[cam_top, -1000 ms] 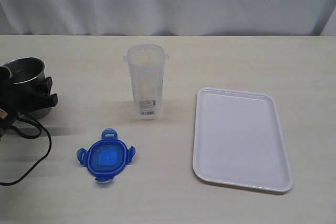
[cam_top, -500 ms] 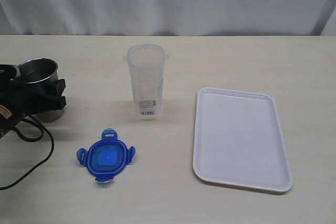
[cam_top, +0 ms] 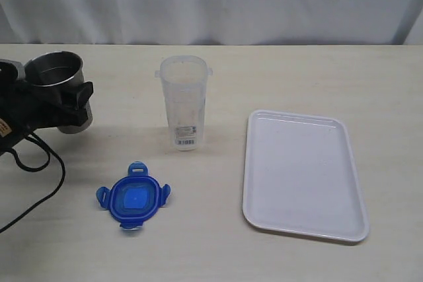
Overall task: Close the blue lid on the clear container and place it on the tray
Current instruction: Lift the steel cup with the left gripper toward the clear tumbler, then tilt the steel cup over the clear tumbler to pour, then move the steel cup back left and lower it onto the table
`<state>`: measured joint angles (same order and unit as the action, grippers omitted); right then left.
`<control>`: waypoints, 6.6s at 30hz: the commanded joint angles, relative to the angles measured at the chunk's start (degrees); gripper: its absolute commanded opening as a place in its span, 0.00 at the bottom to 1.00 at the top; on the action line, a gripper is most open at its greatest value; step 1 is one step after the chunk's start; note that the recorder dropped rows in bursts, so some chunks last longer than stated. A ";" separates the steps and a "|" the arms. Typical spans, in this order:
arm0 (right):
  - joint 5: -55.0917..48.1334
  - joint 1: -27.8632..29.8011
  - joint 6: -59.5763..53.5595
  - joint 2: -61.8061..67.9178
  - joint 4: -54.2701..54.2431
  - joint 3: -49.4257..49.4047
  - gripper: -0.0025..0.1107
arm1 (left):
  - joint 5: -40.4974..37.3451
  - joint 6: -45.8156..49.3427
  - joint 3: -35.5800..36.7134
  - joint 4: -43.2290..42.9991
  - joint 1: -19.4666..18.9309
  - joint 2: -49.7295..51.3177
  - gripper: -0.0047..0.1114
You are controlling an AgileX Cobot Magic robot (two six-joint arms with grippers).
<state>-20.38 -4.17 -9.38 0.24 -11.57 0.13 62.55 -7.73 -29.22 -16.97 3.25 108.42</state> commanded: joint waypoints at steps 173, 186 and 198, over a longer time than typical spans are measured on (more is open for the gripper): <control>-0.12 0.33 -0.28 -0.24 0.48 -0.13 0.06 | -19.81 4.03 -30.49 14.66 7.30 2.14 0.04; -0.12 0.33 -0.28 -0.24 0.48 -0.13 0.06 | -21.89 2.02 -53.58 12.99 3.43 26.11 0.04; -0.12 0.33 -0.28 -0.24 0.48 -0.13 0.06 | -22.38 1.43 -55.76 11.09 3.43 33.36 0.04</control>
<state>-20.38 -4.17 -9.38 0.24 -11.57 0.13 40.20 -5.90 -84.74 -4.87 6.67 141.67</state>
